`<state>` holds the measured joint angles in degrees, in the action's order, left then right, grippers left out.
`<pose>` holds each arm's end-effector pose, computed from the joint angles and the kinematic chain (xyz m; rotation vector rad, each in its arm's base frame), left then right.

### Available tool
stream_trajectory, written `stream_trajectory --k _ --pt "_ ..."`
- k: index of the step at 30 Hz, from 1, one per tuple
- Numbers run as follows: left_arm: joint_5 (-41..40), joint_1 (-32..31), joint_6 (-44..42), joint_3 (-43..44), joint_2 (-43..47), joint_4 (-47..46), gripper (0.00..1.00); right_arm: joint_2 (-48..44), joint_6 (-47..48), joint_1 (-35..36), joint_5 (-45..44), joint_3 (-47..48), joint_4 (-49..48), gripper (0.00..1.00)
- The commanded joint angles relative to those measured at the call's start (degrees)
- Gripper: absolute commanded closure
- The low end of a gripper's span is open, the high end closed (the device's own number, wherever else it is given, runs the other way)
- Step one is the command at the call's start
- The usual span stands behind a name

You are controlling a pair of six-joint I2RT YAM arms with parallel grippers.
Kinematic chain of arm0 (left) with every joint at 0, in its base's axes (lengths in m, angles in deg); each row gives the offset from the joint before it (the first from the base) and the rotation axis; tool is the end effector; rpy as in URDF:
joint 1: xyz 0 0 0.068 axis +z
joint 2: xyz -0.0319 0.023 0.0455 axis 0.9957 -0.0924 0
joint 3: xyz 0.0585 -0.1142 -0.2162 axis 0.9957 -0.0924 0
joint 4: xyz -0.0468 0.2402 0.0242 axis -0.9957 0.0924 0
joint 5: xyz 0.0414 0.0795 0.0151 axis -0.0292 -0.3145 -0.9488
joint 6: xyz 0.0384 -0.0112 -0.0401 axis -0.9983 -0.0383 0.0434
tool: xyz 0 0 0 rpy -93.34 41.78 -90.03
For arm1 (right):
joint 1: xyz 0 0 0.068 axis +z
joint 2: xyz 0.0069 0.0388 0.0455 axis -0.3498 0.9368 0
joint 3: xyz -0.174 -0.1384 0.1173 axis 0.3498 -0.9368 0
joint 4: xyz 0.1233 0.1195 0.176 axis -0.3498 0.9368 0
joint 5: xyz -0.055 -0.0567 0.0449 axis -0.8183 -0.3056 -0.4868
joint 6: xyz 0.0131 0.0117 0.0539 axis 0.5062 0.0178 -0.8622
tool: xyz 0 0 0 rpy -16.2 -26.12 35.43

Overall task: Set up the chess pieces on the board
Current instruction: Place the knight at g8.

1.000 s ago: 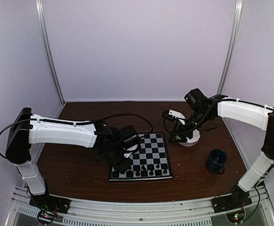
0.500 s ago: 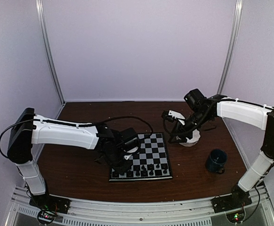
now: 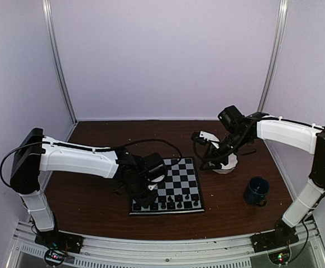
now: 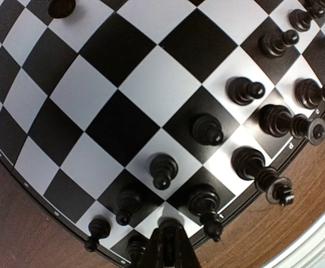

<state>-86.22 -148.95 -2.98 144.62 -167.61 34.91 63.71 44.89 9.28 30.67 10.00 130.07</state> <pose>0.1468 -0.2977 0.1682 0.9215 2.7689 -0.1768 0.2575 0.1766 0.2381 -1.4743 2.0897 0.9174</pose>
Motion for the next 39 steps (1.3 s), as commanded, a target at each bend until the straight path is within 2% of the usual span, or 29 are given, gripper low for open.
stream_trajectory --k 1,13,26,33,39 --pt "-0.3 -0.3 0.1 -0.5 -1.3 -1.9 0.96 0.9 0.3 0.1 -0.6 1.4 0.9 0.48" --pt "-0.2 -0.3 -0.1 -0.4 -0.6 -0.4 0.92 0.6 0.4 0.1 -0.6 1.2 1.0 0.48" --pt "-0.2 -0.3 -0.5 -0.5 0.4 0.7 0.92 0.5 0.6 0.1 -0.5 1.1 1.0 0.48" --pt "0.0 -0.3 -0.4 0.2 0.5 1.8 0.80 0.3 0.6 0.1 -0.5 1.2 1.2 0.48" --pt "-0.9 -0.4 -1.0 4.1 3.6 6.0 0.75 -0.3 0.6 0.1 -0.5 1.1 1.2 0.48"
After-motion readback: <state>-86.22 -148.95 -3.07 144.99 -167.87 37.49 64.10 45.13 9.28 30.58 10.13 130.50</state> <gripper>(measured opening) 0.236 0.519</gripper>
